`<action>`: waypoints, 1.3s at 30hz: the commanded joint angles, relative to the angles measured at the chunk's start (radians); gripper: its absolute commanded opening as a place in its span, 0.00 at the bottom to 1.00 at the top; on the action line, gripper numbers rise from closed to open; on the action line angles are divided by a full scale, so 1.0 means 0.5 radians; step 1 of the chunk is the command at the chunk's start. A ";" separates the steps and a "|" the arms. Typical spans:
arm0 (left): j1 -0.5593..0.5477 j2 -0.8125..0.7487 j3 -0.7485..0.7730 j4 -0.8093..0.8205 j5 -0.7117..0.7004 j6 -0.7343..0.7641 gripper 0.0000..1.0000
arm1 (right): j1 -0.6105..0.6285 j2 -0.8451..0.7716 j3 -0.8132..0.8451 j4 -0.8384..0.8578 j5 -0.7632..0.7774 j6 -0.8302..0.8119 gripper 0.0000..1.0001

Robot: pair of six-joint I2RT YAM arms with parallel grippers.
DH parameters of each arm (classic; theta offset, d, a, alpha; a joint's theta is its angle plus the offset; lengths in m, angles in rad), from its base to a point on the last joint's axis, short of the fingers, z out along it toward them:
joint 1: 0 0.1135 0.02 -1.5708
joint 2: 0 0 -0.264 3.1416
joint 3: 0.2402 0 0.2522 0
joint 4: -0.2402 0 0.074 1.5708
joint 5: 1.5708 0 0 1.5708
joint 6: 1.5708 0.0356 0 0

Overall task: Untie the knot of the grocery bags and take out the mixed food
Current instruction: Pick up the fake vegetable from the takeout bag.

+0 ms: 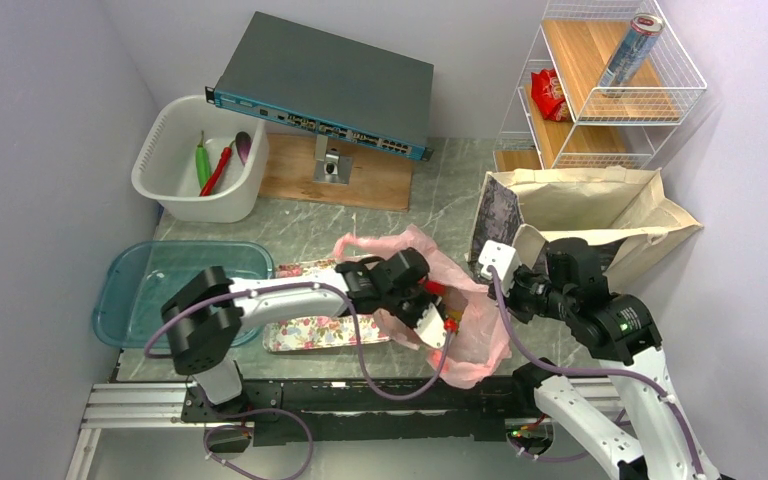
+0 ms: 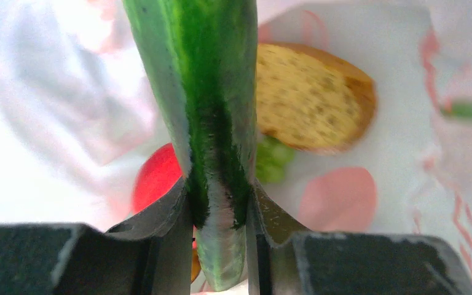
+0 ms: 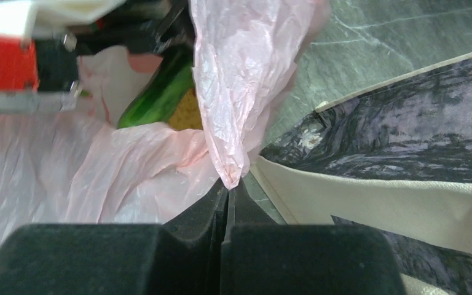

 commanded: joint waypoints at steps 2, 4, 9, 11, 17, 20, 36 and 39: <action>0.128 -0.152 -0.062 0.215 -0.112 -0.419 0.00 | 0.008 -0.037 0.015 0.008 0.076 0.013 0.00; 0.162 -0.144 -0.023 0.212 -0.119 -0.502 0.00 | 0.007 -0.037 0.027 0.009 0.097 0.011 0.00; 0.192 0.006 0.131 0.105 -0.317 -0.560 0.00 | 0.007 -0.021 0.081 0.022 0.118 -0.001 0.00; 0.190 0.039 0.169 0.082 -0.345 -0.584 0.00 | 0.005 -0.001 0.103 0.029 0.120 -0.008 0.00; 0.280 -0.360 0.044 0.342 0.399 -0.840 0.00 | 0.007 0.024 0.092 0.068 0.143 -0.017 0.00; 0.280 -0.509 0.104 0.314 0.582 -0.950 0.00 | 0.008 0.038 0.091 0.095 0.135 0.018 0.00; 0.358 -0.972 0.704 0.072 0.558 -1.550 0.00 | 0.007 -0.017 0.037 0.180 0.069 0.099 0.00; 0.502 -0.986 0.965 -0.151 0.359 -1.529 0.00 | 0.007 -0.064 0.001 0.117 0.015 -0.047 0.00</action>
